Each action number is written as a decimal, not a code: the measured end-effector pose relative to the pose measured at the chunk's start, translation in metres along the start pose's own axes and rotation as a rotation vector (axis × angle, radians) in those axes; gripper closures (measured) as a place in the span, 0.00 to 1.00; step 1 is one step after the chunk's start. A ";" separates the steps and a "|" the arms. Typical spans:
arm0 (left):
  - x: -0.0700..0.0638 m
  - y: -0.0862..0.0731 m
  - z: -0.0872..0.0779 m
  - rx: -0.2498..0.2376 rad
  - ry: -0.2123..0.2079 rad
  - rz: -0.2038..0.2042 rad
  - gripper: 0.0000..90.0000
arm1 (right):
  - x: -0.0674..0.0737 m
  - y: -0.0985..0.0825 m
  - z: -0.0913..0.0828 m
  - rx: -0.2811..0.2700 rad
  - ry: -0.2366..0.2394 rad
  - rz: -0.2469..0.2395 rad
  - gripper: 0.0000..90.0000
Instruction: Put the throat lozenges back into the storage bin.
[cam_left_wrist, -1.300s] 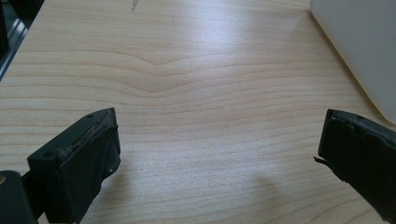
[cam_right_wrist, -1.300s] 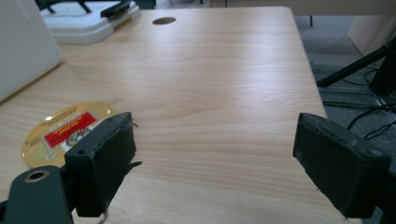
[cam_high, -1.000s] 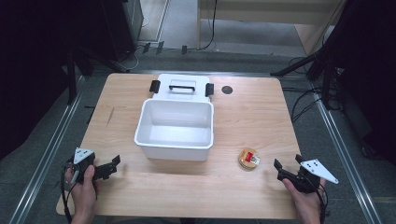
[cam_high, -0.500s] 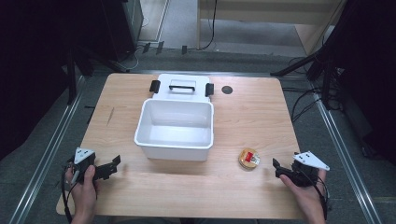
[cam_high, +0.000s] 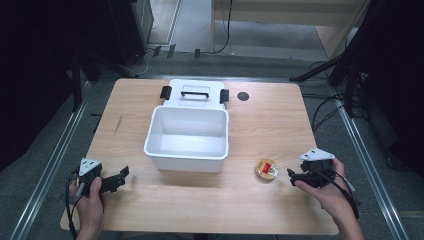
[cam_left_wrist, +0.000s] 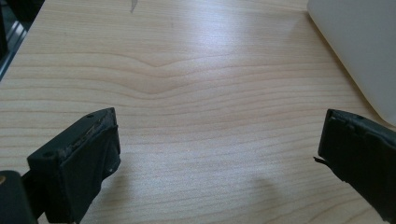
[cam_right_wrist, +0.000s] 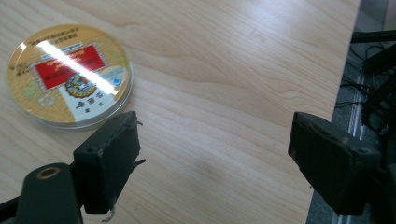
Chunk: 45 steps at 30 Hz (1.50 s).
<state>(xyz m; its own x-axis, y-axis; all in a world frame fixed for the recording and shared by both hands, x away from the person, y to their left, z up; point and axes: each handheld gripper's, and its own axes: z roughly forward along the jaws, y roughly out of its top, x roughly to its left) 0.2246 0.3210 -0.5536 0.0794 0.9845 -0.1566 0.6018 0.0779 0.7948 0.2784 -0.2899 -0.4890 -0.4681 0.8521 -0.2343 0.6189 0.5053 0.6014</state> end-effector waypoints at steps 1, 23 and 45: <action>0.000 0.000 0.000 -0.001 -0.001 -0.002 0.00 | 0.001 0.003 0.000 0.022 0.006 -0.019 0.18; 0.001 0.000 0.000 0.006 -0.014 -0.004 0.00 | 0.039 0.056 0.022 0.403 0.248 -0.323 0.17; 0.001 0.000 0.001 0.007 -0.019 -0.006 0.00 | 0.067 0.082 0.049 0.469 0.260 -0.367 0.17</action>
<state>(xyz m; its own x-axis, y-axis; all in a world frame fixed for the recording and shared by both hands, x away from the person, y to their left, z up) 0.2256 0.3219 -0.5540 0.0910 0.9808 -0.1726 0.6080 0.0825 0.7896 0.3287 -0.1844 -0.4930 -0.8024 0.5817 -0.1332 0.5720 0.8133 0.1065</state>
